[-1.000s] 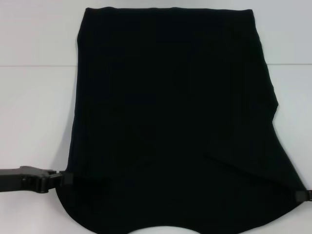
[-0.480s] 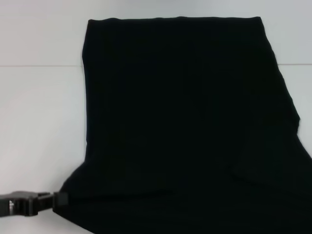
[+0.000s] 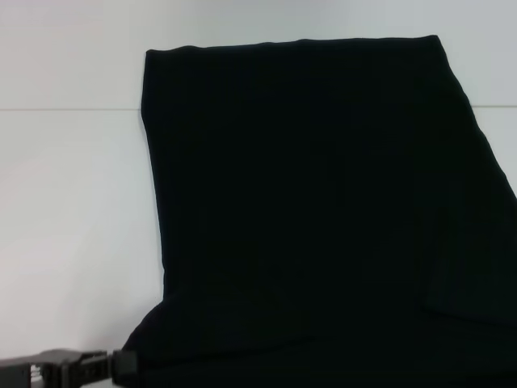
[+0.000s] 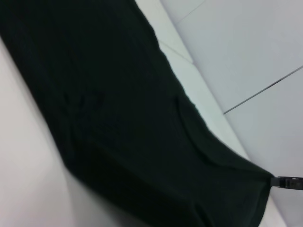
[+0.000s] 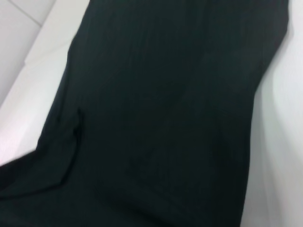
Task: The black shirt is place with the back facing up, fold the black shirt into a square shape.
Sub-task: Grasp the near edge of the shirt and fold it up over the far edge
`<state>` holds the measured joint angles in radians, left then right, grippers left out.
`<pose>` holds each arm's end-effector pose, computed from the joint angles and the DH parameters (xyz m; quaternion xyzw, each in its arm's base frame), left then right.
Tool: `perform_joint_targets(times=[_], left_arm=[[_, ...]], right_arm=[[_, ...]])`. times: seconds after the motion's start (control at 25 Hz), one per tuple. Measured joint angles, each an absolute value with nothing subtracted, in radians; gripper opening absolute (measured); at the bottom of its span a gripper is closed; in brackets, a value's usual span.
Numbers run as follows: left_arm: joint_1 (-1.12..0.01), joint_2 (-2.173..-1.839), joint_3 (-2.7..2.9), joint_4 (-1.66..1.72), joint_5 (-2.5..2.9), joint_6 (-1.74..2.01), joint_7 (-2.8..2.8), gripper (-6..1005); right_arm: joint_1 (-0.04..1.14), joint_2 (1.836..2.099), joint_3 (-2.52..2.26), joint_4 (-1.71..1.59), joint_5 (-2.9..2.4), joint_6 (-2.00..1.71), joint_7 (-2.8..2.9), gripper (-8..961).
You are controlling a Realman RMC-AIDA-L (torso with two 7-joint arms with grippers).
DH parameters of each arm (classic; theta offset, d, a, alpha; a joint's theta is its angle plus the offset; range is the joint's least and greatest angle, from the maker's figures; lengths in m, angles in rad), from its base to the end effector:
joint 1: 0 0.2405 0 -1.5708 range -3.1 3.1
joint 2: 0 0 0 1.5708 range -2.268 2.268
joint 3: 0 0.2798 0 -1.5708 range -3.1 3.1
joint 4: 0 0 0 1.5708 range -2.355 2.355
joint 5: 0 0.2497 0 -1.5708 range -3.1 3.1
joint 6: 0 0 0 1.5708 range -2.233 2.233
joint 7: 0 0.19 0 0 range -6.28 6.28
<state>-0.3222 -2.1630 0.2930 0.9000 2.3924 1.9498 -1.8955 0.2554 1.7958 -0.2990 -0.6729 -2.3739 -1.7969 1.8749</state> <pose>-0.3578 0.2591 -0.0154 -0.8093 -0.5371 -0.2356 0.0327 0.4590 0.2544 0.1097 -0.7827 0.5782 0.1569 0.1689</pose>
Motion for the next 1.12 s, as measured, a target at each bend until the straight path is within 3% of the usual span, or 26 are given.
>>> perform_joint_targets(times=[0.16,0.4,0.48,0.52,0.56,0.6,1.12], left_arm=[[-0.382,-2.144,0.293,0.856,2.342,1.915,-1.9,67],[-0.562,-2.066,0.291,0.718,2.291,1.749,-1.911,67],[-0.562,-2.066,0.291,0.718,2.291,1.749,-1.911,67],[-0.599,-2.05,0.29,0.686,2.283,1.708,-1.917,67],[-0.685,-2.009,0.29,0.624,2.274,1.602,-1.929,67],[-0.719,-1.996,0.289,0.605,2.273,1.546,-1.932,67],[-0.884,-1.993,0.303,0.495,2.268,1.015,-1.902,67]], right_arm=[[0.307,1.793,-0.239,-0.664,-2.37,-1.78,1.876,35],[0.431,1.822,-0.208,-0.643,-2.368,-1.685,1.901,35],[0.477,1.824,-0.208,-0.627,-2.367,-1.655,1.915,35],[0.496,1.824,-0.208,-0.622,-2.368,-1.641,1.922,35],[0.519,1.825,-0.208,-0.62,-2.367,-1.623,1.932,34],[0.543,1.828,-0.209,-0.618,-2.367,-1.599,1.945,34],[0.783,1.834,-0.289,-0.497,-2.366,-1.204,1.999,35]])
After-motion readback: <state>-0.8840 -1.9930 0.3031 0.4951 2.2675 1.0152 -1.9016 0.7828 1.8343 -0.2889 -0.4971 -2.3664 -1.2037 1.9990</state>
